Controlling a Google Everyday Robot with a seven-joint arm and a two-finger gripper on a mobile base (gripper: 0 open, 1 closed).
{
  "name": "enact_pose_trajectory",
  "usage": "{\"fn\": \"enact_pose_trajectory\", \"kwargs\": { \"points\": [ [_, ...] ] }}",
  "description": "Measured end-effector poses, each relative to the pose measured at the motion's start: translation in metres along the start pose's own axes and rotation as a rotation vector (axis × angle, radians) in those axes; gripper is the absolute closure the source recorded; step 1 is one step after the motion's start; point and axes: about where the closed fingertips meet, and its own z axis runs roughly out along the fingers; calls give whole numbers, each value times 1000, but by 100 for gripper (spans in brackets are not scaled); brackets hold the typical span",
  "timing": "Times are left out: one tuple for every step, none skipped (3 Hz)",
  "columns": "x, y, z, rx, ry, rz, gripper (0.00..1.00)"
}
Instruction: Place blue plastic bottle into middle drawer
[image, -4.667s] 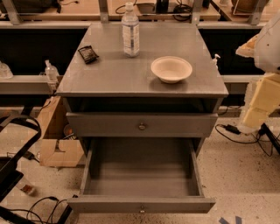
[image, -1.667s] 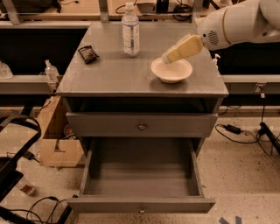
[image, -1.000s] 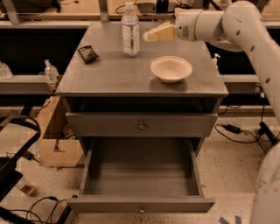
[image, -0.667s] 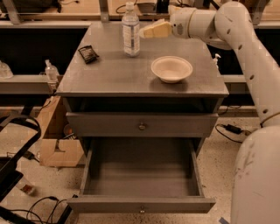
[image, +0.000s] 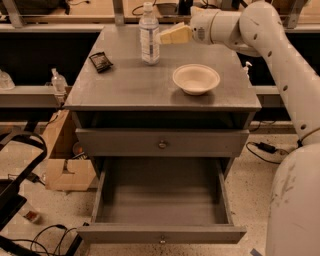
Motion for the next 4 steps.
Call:
{"fn": "enact_pose_trajectory", "kwargs": {
  "points": [
    [26,2,54,37,2,25,0],
    [39,-9,84,50,-38,54,0],
    [43,-16,111,31,-101,93,19],
    [36,-25,125,24,-136,116,50]
  ]
}}
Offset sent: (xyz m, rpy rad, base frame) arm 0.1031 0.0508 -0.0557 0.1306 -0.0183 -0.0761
